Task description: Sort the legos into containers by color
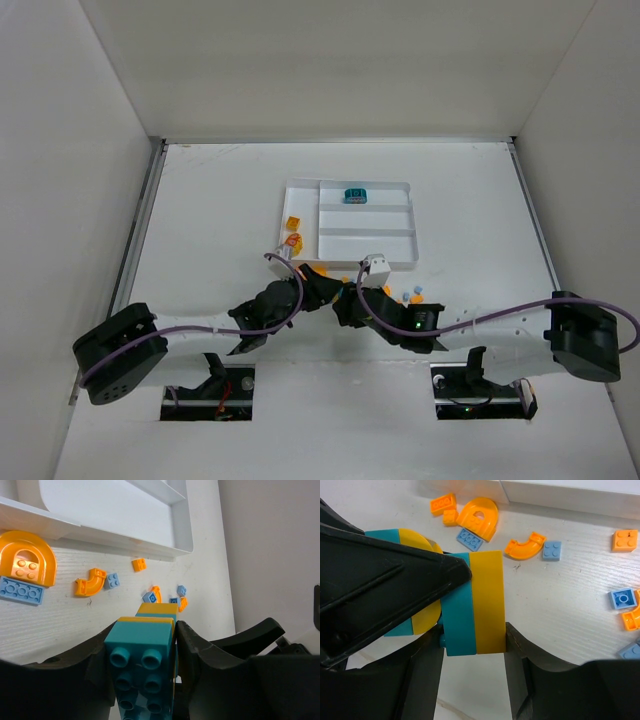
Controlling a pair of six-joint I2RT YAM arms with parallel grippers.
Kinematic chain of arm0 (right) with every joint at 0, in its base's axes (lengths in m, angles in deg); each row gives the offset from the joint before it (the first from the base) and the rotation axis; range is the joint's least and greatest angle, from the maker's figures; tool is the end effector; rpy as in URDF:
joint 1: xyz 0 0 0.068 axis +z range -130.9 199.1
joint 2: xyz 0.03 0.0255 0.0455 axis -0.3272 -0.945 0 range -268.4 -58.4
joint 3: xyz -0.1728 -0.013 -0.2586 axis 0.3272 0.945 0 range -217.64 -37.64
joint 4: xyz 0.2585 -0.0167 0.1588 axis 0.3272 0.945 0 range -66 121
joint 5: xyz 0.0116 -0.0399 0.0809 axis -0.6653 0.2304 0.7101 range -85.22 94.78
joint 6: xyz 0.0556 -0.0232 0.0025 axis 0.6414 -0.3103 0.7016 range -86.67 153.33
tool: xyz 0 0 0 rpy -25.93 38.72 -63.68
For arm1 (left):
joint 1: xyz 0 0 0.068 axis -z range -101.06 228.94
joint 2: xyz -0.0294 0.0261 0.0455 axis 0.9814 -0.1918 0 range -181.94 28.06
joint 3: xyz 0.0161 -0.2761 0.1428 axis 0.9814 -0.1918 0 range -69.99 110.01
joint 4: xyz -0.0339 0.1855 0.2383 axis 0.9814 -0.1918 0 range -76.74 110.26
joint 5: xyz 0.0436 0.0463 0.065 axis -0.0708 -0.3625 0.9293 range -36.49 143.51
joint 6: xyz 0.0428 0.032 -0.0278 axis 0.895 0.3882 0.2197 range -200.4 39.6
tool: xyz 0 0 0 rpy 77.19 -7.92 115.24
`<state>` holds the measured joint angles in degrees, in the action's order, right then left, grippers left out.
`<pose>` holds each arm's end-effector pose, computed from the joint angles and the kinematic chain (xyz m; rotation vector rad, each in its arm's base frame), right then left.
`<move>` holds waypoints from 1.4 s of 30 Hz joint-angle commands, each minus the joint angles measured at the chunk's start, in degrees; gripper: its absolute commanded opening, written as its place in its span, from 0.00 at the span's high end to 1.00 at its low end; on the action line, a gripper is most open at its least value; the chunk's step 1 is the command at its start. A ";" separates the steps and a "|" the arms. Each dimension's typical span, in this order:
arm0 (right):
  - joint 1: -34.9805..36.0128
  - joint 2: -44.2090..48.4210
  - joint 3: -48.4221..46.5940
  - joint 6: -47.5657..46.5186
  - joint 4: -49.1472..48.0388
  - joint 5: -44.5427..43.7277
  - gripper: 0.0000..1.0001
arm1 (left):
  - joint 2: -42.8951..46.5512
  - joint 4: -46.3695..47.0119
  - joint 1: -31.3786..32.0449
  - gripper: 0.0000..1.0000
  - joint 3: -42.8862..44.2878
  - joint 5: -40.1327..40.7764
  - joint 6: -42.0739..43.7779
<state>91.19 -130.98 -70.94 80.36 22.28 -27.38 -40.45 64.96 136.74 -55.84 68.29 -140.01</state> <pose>0.1087 0.2591 0.1979 -0.1687 2.1664 0.5991 0.1386 -0.1986 0.1758 -0.2384 1.8988 -1.2444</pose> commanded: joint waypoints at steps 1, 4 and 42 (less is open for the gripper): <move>0.63 -0.55 -1.95 0.61 -4.26 0.52 0.60 | 0.31 5.74 0.60 0.66 0.09 0.77 -0.41; 0.63 -0.55 -1.86 0.61 -5.05 0.96 0.60 | 0.39 5.83 0.60 0.73 -0.09 0.77 -0.77; -7.10 5.53 12.21 8.96 -52.86 24.16 0.12 | 38.27 -8.23 -16.80 0.87 -11.34 -19.97 -16.76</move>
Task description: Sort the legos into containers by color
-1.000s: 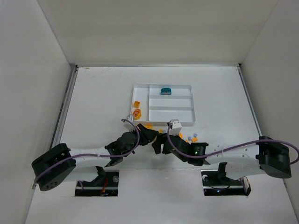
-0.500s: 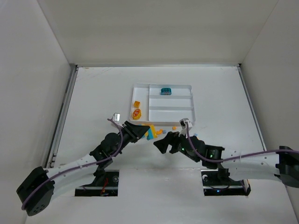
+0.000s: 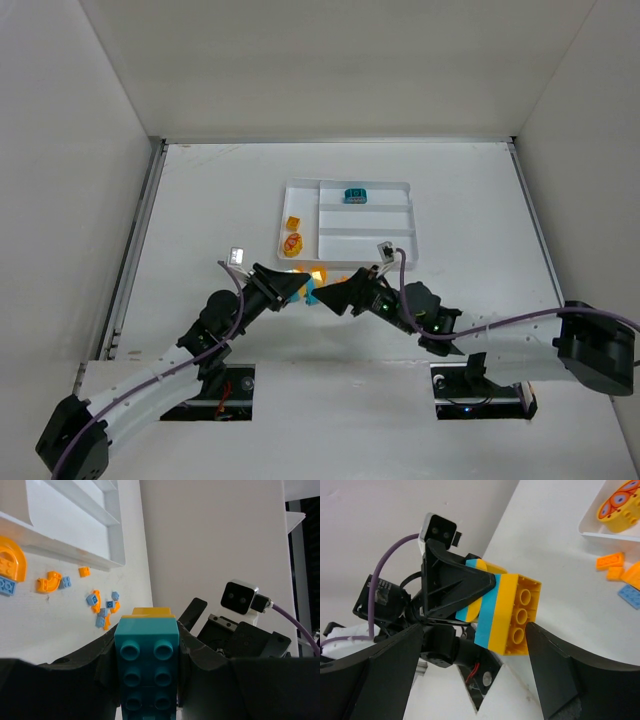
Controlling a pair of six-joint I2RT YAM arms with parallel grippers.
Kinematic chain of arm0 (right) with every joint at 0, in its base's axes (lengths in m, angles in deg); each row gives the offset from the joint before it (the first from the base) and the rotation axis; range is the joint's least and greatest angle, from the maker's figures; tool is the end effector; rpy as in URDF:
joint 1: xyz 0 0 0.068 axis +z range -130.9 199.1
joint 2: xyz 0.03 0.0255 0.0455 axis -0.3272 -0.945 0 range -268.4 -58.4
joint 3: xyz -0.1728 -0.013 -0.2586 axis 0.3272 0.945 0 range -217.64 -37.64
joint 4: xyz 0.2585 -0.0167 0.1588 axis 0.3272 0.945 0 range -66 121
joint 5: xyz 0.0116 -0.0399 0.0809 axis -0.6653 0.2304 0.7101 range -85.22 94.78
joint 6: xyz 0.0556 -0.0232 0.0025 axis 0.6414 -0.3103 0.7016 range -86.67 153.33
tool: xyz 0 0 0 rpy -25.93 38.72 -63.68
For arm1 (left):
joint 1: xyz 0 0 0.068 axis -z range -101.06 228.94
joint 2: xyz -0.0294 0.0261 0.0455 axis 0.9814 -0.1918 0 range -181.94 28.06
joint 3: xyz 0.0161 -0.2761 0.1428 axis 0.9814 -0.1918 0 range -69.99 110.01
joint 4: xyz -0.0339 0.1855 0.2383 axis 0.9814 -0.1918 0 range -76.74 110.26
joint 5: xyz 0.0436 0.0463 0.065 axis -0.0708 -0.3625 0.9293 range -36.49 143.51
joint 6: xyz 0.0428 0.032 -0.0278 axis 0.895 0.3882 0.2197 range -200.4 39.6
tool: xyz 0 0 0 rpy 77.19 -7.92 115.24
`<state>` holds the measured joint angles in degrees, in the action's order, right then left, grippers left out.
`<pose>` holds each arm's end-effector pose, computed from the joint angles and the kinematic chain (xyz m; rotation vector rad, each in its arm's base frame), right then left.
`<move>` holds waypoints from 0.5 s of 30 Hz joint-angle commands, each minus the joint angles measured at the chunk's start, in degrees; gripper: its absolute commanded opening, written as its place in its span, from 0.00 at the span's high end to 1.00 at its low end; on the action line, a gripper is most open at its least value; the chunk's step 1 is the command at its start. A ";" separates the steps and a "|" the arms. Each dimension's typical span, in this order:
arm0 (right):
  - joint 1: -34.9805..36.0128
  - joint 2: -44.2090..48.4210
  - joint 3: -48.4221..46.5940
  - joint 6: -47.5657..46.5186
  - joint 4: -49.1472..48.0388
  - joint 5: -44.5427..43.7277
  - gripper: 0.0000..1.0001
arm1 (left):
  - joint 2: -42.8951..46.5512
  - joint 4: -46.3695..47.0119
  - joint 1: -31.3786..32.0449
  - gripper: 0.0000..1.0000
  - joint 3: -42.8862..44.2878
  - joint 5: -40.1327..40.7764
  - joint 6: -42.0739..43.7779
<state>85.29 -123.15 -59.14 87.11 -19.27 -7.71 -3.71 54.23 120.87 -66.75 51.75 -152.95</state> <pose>0.1139 0.2342 0.2332 0.0012 1.7736 1.4303 0.1206 -0.1101 0.1989 -0.4233 1.6550 -1.5942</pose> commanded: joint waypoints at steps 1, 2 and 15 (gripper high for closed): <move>-1.46 -3.18 0.49 2.56 -11.84 4.58 0.12 | 2.06 2.59 -1.11 0.87 -0.61 -3.60 -4.26; -1.55 -4.06 0.66 2.91 -12.45 4.58 0.12 | 2.76 2.59 -1.28 0.87 -0.70 -3.69 -4.70; -1.38 -10.13 1.98 5.11 -23.87 3.18 0.26 | 4.61 2.94 -1.37 0.88 -0.96 -3.95 -5.93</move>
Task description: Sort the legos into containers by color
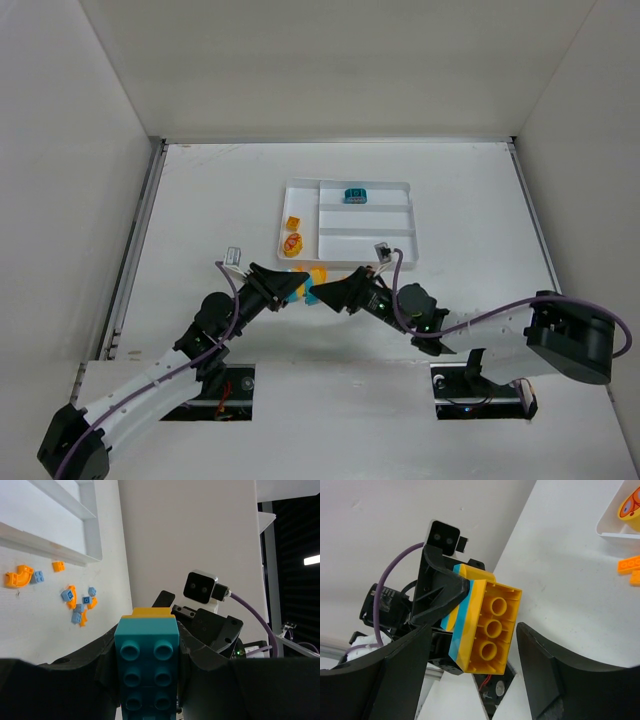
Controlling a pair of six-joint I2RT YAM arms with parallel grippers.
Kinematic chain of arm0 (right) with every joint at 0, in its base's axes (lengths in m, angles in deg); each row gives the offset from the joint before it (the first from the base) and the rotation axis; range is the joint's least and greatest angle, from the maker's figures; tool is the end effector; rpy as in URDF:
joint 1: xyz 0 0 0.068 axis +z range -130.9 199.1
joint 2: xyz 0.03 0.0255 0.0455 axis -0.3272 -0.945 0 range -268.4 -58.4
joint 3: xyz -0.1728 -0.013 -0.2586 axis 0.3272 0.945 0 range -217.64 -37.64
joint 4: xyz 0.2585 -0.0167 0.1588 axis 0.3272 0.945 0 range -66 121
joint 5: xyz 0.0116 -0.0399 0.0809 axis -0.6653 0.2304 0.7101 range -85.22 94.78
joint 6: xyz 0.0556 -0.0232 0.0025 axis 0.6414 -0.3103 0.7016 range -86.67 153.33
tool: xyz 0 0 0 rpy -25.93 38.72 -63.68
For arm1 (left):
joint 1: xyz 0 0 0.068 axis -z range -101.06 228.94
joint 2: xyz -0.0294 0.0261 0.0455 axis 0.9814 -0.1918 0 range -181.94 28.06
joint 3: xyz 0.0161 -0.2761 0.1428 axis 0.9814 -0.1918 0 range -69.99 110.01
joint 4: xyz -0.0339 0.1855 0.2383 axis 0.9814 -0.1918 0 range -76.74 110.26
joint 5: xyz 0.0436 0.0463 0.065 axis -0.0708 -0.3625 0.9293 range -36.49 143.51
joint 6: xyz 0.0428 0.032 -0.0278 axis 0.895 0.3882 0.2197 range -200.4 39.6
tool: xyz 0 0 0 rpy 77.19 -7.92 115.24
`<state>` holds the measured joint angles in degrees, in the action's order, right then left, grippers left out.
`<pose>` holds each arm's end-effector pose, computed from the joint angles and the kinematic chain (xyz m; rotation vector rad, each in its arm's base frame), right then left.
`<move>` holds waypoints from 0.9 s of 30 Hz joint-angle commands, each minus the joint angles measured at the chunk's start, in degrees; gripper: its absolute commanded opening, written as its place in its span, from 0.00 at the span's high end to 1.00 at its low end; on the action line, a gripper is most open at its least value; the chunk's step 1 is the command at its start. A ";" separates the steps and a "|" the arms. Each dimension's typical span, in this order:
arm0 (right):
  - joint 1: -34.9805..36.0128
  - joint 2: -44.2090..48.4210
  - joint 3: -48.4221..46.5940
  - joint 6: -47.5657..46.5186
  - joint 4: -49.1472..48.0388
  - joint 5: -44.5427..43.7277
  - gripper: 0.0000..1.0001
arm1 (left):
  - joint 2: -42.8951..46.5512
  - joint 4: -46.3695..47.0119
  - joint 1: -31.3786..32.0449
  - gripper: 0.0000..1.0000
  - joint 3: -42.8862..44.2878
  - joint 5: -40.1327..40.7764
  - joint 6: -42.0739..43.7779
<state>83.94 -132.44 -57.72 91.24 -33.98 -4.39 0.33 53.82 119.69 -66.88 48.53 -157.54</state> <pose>0.1226 0.2443 0.2146 0.0437 1.7276 1.5549 0.1163 -0.1052 0.2070 -0.4402 1.6104 -1.7084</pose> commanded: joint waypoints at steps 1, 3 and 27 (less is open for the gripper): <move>-0.02 -1.10 0.82 1.15 -10.30 -0.41 0.27 | 0.83 3.35 -0.19 0.88 -0.83 -0.74 -1.43; -0.02 -1.54 1.53 1.59 -11.89 -1.11 0.27 | 1.36 3.35 -0.19 0.88 -1.18 -0.74 -1.43; -1.16 0.47 5.48 2.03 -11.39 -5.77 0.60 | 3.47 4.58 -0.72 0.94 -4.43 -1.97 -0.99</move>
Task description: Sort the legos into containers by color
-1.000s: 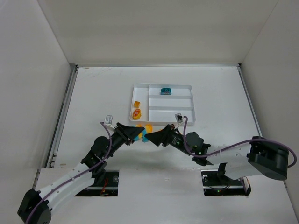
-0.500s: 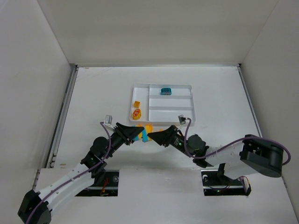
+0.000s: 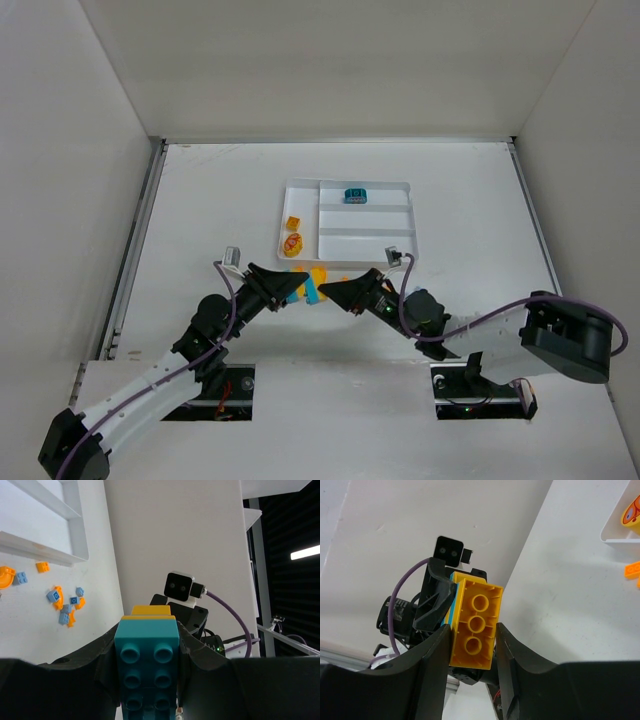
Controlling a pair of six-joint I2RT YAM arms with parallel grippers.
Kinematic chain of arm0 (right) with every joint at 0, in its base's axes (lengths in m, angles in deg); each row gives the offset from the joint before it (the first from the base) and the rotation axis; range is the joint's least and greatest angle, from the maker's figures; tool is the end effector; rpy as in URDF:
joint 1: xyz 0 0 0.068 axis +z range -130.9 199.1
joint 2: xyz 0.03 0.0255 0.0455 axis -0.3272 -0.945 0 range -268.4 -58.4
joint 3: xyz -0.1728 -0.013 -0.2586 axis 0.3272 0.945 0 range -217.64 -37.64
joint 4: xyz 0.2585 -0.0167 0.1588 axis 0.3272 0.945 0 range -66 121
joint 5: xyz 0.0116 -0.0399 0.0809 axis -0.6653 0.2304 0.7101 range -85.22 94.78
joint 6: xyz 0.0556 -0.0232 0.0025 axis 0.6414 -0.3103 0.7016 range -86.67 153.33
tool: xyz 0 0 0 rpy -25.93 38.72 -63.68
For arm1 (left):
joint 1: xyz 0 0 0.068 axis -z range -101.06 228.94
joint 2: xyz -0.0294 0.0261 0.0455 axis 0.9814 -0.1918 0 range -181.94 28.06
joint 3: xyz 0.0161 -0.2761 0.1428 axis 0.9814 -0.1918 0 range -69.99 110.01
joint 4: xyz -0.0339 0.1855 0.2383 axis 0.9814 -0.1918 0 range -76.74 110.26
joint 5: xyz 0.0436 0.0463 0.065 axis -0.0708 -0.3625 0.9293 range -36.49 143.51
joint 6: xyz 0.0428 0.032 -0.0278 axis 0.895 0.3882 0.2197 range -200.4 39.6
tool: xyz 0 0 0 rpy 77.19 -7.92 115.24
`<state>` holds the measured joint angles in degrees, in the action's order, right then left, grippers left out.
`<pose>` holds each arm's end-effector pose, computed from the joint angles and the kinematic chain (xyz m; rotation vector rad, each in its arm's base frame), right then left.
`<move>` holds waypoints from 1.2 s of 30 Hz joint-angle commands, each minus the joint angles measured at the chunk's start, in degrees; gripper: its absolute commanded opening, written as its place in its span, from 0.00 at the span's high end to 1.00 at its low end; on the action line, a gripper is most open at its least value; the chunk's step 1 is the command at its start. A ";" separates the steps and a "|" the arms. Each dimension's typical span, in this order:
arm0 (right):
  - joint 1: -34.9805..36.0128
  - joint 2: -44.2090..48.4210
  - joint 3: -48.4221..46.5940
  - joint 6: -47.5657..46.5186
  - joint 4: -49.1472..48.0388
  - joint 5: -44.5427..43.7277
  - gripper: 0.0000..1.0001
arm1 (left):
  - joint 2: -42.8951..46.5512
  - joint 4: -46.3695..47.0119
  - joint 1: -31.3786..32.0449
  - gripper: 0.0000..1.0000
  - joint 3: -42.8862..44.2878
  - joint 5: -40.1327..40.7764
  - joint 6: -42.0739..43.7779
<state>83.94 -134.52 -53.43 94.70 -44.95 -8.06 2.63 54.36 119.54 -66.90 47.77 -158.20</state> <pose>0.1191 0.2301 0.2037 0.1643 1.6404 1.6119 0.1130 -0.1027 0.2134 -0.4213 1.5640 -1.7495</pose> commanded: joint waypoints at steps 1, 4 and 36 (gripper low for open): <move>-1.42 3.42 1.20 -1.68 1.34 -2.36 0.60 | 1.26 3.95 -0.65 0.94 -4.59 -1.29 -0.25; -1.78 6.94 0.76 -3.35 7.49 -3.33 0.60 | 1.09 4.12 -1.18 0.94 -4.94 -1.82 0.10; 0.33 11.16 0.76 -4.15 7.69 -5.35 0.22 | 0.29 5.27 0.40 0.94 -4.06 -1.03 0.98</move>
<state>83.39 -125.51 -53.11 90.19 -30.59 -12.61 2.43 55.87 119.48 -67.12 46.79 -157.48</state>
